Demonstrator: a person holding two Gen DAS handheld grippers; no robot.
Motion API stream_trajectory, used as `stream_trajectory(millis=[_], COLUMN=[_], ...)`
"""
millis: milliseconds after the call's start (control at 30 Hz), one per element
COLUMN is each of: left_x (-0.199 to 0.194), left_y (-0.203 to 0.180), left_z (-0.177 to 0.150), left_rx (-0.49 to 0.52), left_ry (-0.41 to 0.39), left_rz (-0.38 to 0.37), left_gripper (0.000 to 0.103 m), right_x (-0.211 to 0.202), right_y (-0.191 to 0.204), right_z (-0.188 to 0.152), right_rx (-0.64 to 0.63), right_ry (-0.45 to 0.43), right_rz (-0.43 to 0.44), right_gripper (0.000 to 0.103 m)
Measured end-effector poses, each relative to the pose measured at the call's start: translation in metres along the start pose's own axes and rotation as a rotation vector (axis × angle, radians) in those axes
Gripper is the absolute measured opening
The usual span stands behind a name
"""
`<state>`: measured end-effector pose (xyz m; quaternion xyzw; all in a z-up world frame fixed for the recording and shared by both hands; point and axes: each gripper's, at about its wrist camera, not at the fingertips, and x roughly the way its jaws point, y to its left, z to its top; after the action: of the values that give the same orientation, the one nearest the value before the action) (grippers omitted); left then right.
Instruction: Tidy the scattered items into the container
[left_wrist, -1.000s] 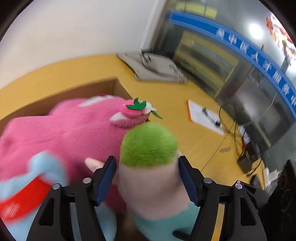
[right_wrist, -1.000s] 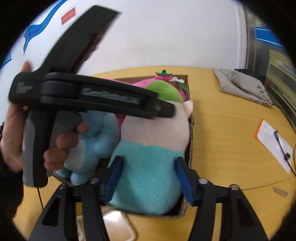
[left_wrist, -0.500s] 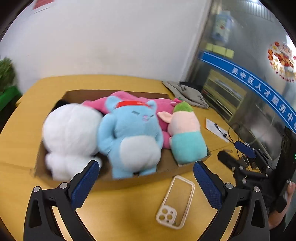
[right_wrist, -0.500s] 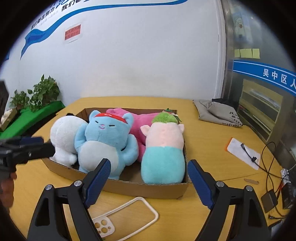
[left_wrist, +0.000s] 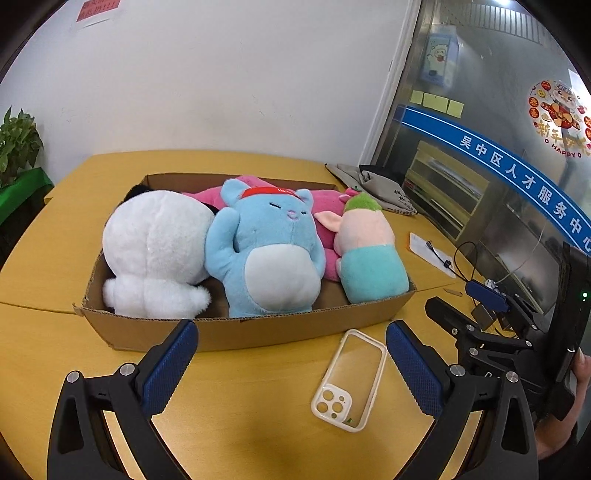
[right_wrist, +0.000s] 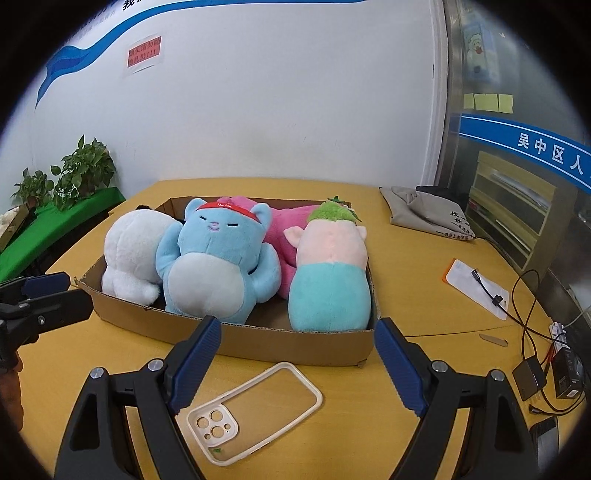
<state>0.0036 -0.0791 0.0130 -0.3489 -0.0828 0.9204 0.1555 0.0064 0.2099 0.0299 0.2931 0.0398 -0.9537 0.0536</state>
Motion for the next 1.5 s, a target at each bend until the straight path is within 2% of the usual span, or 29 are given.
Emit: stream_trajectory(millis=[167,667,1500], left_x=[0.008,0.017,0.024], left_y=[0.0,0.0,-0.015], left_z=[-0.005,-0.004,-0.02], left_rx=[-0.033,-0.023,-0.023], left_ry=[0.026,0.036,0.078], left_rz=[-0.03,-0.011,-0.051], left_gripper=[0.103,0.102,0.099], right_x=[-0.002,0.006,0.003], right_y=[-0.004,-0.003,-0.016], right_z=[-0.002,-0.007,-0.01], right_rx=[0.003,-0.005,0.009], right_ry=[0.008,0.037,0.037], right_rz=[-0.007,0.01,0.006], right_gripper=[0.085,0.085,0.085])
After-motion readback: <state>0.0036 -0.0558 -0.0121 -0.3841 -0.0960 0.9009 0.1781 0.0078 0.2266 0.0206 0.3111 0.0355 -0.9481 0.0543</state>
